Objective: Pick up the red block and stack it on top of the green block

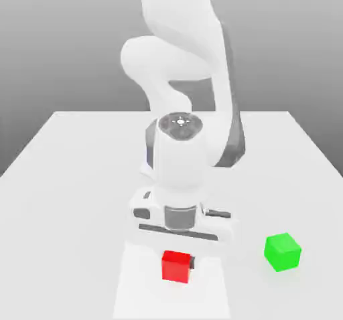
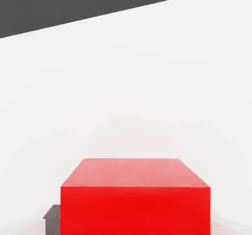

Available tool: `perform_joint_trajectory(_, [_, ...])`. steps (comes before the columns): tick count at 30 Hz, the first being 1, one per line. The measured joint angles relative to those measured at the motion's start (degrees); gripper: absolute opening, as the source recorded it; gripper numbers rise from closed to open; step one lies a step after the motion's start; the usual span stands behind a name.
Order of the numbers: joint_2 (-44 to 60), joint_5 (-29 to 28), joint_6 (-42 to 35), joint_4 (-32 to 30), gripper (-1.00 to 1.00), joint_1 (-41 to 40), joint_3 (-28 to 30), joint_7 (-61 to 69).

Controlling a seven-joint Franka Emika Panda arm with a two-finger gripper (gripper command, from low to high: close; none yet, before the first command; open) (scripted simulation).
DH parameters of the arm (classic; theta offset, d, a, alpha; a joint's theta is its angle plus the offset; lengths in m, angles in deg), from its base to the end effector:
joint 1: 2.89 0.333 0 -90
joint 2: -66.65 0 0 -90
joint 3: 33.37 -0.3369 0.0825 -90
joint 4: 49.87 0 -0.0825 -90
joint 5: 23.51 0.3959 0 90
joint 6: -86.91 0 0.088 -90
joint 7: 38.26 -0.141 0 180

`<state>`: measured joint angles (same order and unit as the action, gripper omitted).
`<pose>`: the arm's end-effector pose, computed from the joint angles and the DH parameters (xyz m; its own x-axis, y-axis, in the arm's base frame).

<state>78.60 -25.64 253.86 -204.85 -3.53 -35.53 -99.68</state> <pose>0.4082 0.0140 0.1376 0.5318 -0.8469 0.0008 -0.8469 -0.5318 -0.0003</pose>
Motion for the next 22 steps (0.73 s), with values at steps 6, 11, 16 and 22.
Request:
perform_joint_trajectory(6, [-9.67,1.86,-9.0,-0.65,-1.0,4.12,-2.96,-0.91])
perform_joint_trajectory(11, [-12.04,2.54,-13.51,1.51,-1.0,15.66,-8.72,-7.85])
perform_joint_trajectory(16, [-7.82,0.26,-10.75,2.9,-1.0,23.2,-8.32,-13.35])
perform_joint_trajectory(22, [-2.21,-2.55,-5.53,3.2,1.0,23.47,-6.65,-15.53])
